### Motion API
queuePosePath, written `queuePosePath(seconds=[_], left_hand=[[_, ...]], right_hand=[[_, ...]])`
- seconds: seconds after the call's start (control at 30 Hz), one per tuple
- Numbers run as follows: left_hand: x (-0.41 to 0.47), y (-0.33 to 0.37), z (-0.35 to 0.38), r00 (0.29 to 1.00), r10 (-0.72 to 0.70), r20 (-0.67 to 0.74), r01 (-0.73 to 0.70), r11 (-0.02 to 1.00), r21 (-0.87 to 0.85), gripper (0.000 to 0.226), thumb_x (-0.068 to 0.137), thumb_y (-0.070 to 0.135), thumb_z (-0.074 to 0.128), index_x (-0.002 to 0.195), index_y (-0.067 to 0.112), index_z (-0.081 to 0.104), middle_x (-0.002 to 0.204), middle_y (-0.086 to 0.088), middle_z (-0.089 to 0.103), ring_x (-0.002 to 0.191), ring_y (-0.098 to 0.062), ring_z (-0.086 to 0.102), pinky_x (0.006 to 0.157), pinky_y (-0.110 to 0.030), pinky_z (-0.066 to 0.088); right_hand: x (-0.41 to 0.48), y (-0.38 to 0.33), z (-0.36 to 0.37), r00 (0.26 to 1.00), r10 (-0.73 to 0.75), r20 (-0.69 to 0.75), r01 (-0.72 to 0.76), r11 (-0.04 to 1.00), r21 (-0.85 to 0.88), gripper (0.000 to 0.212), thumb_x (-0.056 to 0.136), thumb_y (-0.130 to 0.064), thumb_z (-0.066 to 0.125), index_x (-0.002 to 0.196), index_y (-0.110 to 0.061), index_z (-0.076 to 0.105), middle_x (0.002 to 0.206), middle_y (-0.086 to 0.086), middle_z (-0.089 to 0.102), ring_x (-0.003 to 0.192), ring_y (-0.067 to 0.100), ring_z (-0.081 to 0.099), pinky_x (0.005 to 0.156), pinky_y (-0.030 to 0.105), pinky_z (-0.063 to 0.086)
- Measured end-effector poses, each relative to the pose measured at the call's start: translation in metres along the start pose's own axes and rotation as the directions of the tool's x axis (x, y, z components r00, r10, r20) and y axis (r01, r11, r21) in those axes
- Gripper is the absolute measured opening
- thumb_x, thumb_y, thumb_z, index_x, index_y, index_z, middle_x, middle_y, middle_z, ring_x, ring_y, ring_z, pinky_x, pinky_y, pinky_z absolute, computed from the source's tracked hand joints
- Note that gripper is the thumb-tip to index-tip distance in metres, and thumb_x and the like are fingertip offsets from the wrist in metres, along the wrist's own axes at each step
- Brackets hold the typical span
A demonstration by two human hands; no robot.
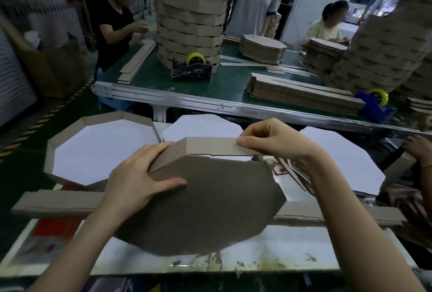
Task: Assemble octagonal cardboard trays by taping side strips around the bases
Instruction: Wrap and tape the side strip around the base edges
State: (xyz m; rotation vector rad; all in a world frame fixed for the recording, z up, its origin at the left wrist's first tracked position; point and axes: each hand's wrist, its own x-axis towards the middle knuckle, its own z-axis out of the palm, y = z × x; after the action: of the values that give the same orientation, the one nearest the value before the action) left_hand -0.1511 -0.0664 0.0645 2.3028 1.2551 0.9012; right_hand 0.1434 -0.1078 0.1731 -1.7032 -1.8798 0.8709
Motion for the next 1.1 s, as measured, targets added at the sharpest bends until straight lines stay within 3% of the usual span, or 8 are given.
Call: queuePosePath(seconds=[0.13,0.2,0.27,0.37,0.53,0.63,0.8,1.1], left_hand=[[-0.005,-0.010,-0.005,1.000,0.003,0.018,-0.003,1.000,-0.001,0.091,0.058,0.097,0.042,0.137,0.054,0.027,0.114,0.026,0.043,0.097,-0.004,0.047,0.072,-0.028,0.047],[-0.002,0.000,-0.006,0.999,0.054,0.003,-0.054,0.999,0.009,0.089,0.064,0.093,0.044,0.141,0.056,0.020,0.120,0.023,0.042,0.099,-0.002,0.044,0.073,-0.025,0.046],[0.003,0.014,-0.006,0.989,0.149,0.010,-0.149,0.989,0.000,0.082,0.071,0.086,0.047,0.142,0.059,0.018,0.125,0.026,0.038,0.101,0.009,0.036,0.074,-0.014,0.039],[0.008,0.025,-0.006,0.980,0.198,0.035,-0.197,0.980,-0.028,0.067,0.075,0.078,0.049,0.137,0.059,0.033,0.116,0.027,0.039,0.100,0.012,0.035,0.075,-0.008,0.034],[0.004,0.021,-0.007,0.979,0.202,0.017,-0.199,0.975,-0.099,0.060,0.074,0.070,0.054,0.130,0.053,0.042,0.112,0.026,0.041,0.099,0.012,0.035,0.078,-0.012,0.038],[0.001,0.016,-0.009,0.986,0.167,0.004,-0.166,0.980,-0.110,0.056,0.076,0.074,0.058,0.127,0.054,0.042,0.118,0.024,0.043,0.106,0.006,0.038,0.083,-0.023,0.042],[-0.004,0.016,-0.011,0.979,0.203,-0.015,-0.204,0.975,-0.086,0.062,0.074,0.075,0.047,0.130,0.047,0.046,0.121,0.022,0.042,0.109,0.002,0.040,0.086,-0.027,0.044],[-0.006,0.021,-0.010,0.984,0.174,-0.044,-0.178,0.979,-0.101,0.054,0.074,0.075,0.053,0.123,0.053,0.047,0.119,0.026,0.044,0.105,0.008,0.037,0.083,-0.019,0.039]], right_hand=[[0.002,-0.007,0.013,1.000,-0.012,-0.006,0.013,0.999,0.032,0.023,0.090,-0.037,0.067,0.095,-0.015,0.075,0.088,0.006,0.075,0.076,0.016,0.066,0.075,0.034,0.056],[0.002,-0.011,0.020,1.000,-0.025,0.019,0.024,0.999,0.038,0.023,0.090,-0.034,0.068,0.096,-0.013,0.075,0.080,0.000,0.074,0.070,0.009,0.064,0.068,0.024,0.054],[0.002,-0.015,0.027,0.998,-0.037,0.042,0.036,0.999,0.026,0.021,0.091,-0.031,0.068,0.096,-0.012,0.075,0.076,-0.006,0.072,0.069,0.004,0.063,0.064,0.016,0.050],[0.000,-0.018,0.031,0.999,-0.039,-0.005,0.039,0.996,0.076,0.021,0.091,-0.031,0.068,0.095,-0.012,0.075,0.082,0.003,0.074,0.072,0.007,0.064,0.067,0.018,0.051],[-0.002,-0.017,0.039,1.000,-0.016,-0.003,0.016,0.998,0.065,0.016,0.091,-0.031,0.069,0.093,-0.016,0.075,0.072,-0.012,0.069,0.071,0.002,0.062,0.068,0.018,0.050],[0.001,-0.016,0.053,0.999,-0.009,-0.033,0.011,0.997,0.071,0.017,0.092,-0.033,0.068,0.093,-0.017,0.075,0.064,-0.020,0.064,0.066,-0.002,0.059,0.063,0.015,0.045],[0.003,-0.019,0.056,0.996,-0.044,-0.074,0.051,0.994,0.098,0.009,0.093,-0.025,0.068,0.089,-0.018,0.072,0.058,-0.024,0.061,0.058,-0.006,0.056,0.057,0.008,0.042],[-0.002,-0.018,0.055,0.999,-0.010,-0.040,0.012,0.998,0.055,0.017,0.092,-0.034,0.067,0.092,-0.019,0.074,0.067,-0.016,0.066,0.069,0.003,0.062,0.066,0.020,0.051]])
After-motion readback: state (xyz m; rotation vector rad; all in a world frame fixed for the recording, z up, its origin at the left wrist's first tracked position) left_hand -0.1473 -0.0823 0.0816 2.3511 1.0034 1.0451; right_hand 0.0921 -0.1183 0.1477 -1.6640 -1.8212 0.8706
